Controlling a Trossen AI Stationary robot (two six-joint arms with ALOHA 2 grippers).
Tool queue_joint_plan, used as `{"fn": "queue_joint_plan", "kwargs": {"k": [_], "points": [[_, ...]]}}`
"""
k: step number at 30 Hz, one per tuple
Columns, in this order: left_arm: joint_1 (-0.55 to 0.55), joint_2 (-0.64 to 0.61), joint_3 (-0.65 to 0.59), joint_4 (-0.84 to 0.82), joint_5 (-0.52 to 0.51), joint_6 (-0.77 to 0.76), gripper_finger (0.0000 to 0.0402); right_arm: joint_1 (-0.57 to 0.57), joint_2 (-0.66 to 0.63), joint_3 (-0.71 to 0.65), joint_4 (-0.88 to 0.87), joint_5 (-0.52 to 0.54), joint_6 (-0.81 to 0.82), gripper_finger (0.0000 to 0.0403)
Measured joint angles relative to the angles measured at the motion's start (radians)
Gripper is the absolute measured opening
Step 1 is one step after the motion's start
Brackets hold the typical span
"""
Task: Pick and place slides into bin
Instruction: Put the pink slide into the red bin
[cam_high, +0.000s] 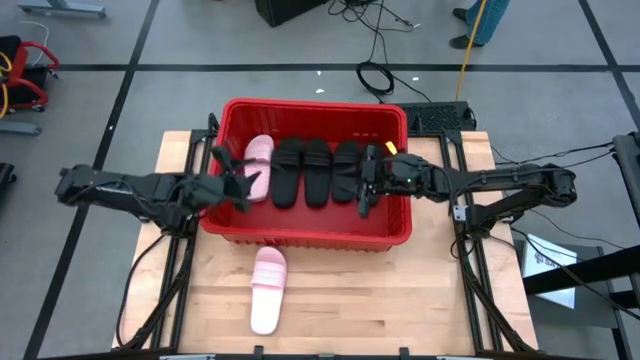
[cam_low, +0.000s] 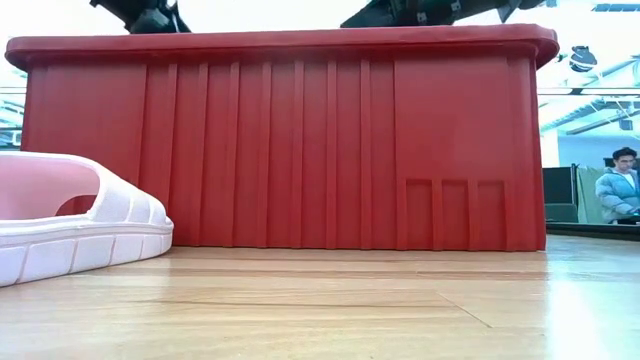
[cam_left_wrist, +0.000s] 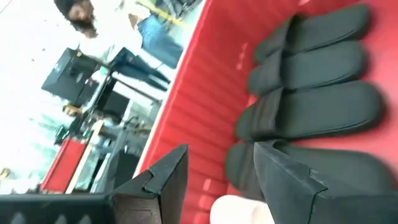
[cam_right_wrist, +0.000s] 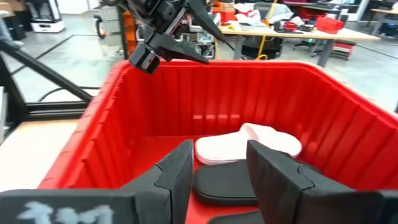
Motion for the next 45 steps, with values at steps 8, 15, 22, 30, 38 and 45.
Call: {"fn": "queue_joint_plan", "kwargs": {"k": [8,15,22,30,38,45], "points": [[-0.249,0.071,0.010,-0.002,-0.212,-0.103,0.0191,0.067,0.000,0.000,0.001,0.001,0.001,0.0139],[-0.436,0.244,0.152,-0.023,-0.343,-0.160,0.0191,0.113,0.000,0.000,0.021,0.033,0.015,0.0139],[-0.572,0.435,0.277,-0.197,-0.430,-0.361,0.0191,0.138,0.000,0.000,0.023,0.035,0.016,0.0139],[-0.677,0.588,0.351,-0.429,-0.365,-0.687,0.0191,0.151,0.000,0.000,0.022,0.036,0.016,0.0139],[-0.726,0.696,0.448,-0.550,-0.243,-0.892,0.0191,0.151,0.000,0.000,0.034,0.036,0.016,0.0139],[-0.776,0.811,0.550,-0.584,-0.231,-0.911,0.0191,0.151,0.000,0.000,0.044,0.036,0.022,0.0139]]}}
